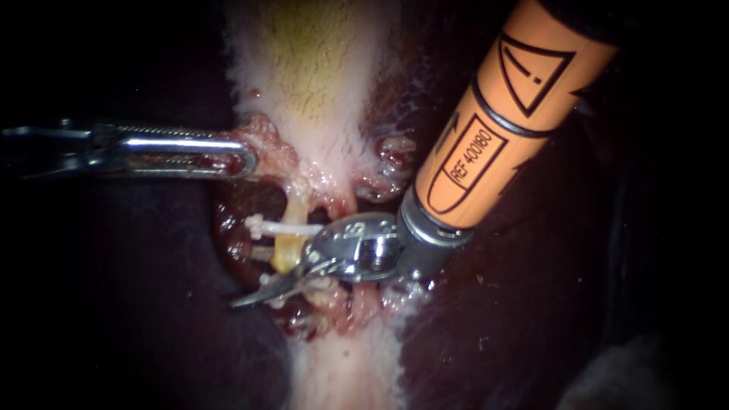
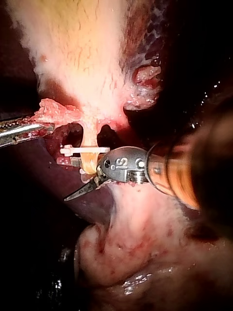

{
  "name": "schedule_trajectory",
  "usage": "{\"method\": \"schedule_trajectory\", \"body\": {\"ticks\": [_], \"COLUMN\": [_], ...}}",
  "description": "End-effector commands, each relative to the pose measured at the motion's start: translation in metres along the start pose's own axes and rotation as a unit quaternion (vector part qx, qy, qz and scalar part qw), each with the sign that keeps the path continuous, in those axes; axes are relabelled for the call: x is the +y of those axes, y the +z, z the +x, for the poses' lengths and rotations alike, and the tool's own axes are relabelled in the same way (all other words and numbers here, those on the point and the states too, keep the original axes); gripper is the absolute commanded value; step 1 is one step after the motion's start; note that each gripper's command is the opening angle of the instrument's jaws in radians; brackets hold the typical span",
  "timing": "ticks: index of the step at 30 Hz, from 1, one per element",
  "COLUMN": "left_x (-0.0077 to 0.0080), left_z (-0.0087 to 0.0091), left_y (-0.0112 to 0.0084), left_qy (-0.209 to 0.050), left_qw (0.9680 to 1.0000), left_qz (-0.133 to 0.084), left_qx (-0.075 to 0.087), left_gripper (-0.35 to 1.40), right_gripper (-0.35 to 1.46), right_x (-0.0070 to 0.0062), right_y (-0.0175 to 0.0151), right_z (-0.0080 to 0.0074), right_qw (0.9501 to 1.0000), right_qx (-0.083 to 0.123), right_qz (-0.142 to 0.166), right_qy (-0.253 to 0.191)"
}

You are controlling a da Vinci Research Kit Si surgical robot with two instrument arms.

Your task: Go to the cutting position left tube

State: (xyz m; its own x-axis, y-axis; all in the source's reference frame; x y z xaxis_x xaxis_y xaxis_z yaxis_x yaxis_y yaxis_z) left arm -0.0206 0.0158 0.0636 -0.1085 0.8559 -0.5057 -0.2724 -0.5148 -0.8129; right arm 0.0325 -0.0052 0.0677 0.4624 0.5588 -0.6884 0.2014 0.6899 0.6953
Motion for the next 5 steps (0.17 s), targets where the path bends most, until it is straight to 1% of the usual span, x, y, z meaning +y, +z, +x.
{"method": "schedule_trajectory", "body": {"ticks": [1,5], "left_x": [0.0,0.0], "left_z": [0.0,0.0], "left_y": [0.0,0.0], "left_qy": [0.0,0.0], "left_qw": [1.0,1.0], "left_qz": [0.0,0.0], "left_qx": [0.0,0.0], "left_gripper": [-0.35,-0.35], "right_gripper": [1.38,1.38], "right_x": [0.0,0.0], "right_y": [0.0,0.0], "right_z": [0.0,0.0], "right_qw": [1.0,1.0], "right_qx": [0.0,0.0], "right_qz": [0.0,0.0], "right_qy": [0.0,0.0]}}
